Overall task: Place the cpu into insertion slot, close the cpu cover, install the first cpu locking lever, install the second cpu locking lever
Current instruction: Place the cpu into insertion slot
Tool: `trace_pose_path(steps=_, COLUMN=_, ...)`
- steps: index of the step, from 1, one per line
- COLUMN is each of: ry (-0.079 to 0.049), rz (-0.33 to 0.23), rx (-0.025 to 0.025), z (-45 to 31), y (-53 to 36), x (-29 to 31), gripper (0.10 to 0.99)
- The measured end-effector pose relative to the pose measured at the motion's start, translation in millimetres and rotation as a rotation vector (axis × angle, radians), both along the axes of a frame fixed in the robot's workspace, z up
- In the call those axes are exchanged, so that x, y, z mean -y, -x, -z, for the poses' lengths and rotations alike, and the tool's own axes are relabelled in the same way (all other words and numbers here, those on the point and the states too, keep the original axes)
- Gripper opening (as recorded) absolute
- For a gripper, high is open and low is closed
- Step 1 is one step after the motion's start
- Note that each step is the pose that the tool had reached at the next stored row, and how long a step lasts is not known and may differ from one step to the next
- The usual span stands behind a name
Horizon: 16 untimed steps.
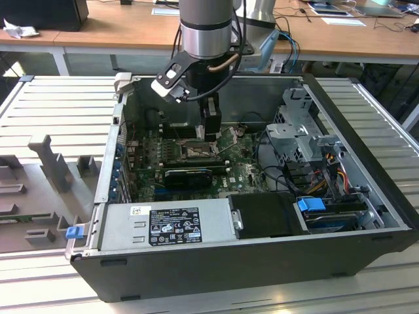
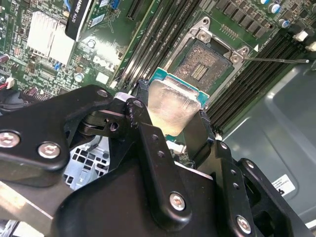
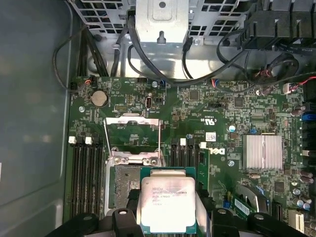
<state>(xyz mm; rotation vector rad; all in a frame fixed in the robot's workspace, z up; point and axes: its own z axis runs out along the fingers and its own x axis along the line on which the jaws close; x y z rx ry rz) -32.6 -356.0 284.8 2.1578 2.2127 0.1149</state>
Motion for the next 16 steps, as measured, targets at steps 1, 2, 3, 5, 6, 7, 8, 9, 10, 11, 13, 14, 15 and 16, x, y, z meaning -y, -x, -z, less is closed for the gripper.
trace_pose_path(steps=1, ry=0.0, rz=0.0, rx=0.0, z=1.3, y=0.3, x=0.0, gripper=0.529)
trace_pose_path(steps=2, ry=0.0, rz=0.0, rx=-0.0001, z=2.4, y=0.2, x=-0.2, gripper=0.529)
trace_pose_path(steps=3, ry=0.0, rz=0.0, rx=-0.0001, z=4.6, y=0.3, x=-1.2, gripper=0.529)
trace_pose_path(steps=5, ry=0.0, rz=0.001, rx=-0.0001, z=10.5, y=0.5, x=-4.2, gripper=0.529)
trace_pose_path(steps=6, ry=0.0, rz=0.002, rx=-0.0001, z=11.1, y=0.7, x=-4.4, gripper=0.529)
trace_pose_path(steps=7, ry=0.0, rz=0.003, rx=-0.0001, z=11.5, y=0.9, x=-4.5, gripper=0.529)
trace_pose_path(steps=8, ry=0.0, rz=0.003, rx=-0.0001, z=12.0, y=1.3, x=-4.7, gripper=0.529)
trace_pose_path(steps=9, ry=0.0, rz=0.003, rx=-0.0001, z=12.5, y=1.7, x=-4.9, gripper=0.529)
trace_pose_path(steps=10, ry=0.0, rz=0.004, rx=-0.0001, z=12.8, y=1.9, x=-5.1, gripper=0.529)
trace_pose_path(steps=11, ry=0.0, rz=0.004, rx=-0.0001, z=13.1, y=2.0, x=-5.2, gripper=0.529)
trace_pose_path(steps=13, ry=0.0, rz=0.005, rx=-0.0001, z=14.1, y=2.3, x=-5.8, gripper=0.529)
trace_pose_path(steps=14, ry=0.0, rz=0.005, rx=-0.0001, z=14.5, y=2.3, x=-6.1, gripper=0.529)
trace_pose_path(steps=15, ry=0.0, rz=0.005, rx=-0.0001, z=14.8, y=2.4, x=-6.4, gripper=0.529)
trace_pose_path(steps=16, ry=0.0, rz=0.006, rx=-0.0002, z=15.2, y=2.4, x=-6.9, gripper=0.529)
